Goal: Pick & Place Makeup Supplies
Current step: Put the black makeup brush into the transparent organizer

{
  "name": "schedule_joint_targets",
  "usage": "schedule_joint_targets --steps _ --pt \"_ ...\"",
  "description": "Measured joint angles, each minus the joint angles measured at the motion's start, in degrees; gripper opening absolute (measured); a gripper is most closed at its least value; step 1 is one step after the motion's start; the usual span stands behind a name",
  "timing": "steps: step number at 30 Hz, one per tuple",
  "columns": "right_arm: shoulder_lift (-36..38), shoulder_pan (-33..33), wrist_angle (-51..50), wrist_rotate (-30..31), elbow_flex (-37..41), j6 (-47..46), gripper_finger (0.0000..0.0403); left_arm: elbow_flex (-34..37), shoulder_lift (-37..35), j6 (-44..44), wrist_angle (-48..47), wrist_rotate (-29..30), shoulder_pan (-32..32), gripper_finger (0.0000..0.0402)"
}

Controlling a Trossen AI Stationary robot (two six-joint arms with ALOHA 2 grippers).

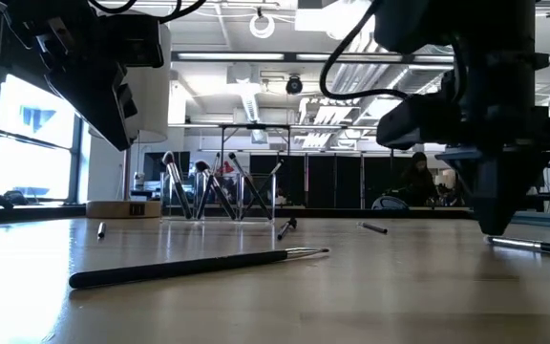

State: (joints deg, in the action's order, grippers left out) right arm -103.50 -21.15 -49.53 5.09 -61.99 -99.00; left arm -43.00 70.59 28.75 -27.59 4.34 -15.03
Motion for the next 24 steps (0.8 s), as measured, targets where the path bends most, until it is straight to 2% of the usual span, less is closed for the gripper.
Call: schedule_joint_targets --steps 8,18,24 --pt "0.00 0.00 0.24 1.49 0.03 0.70 0.0016 0.00 0.00 0.04 0.02 0.06 0.00 0.0000" --pt "0.00 0.10 0.64 0.56 0.03 1.27 0.0107 0.00 0.00 0.13 0.02 0.22 0.00 0.0000" --pt "-0.30 0.15 0.30 0.51 0.03 0.46 0.0113 0.00 0.00 0.13 0.02 0.22 0.00 0.0000"
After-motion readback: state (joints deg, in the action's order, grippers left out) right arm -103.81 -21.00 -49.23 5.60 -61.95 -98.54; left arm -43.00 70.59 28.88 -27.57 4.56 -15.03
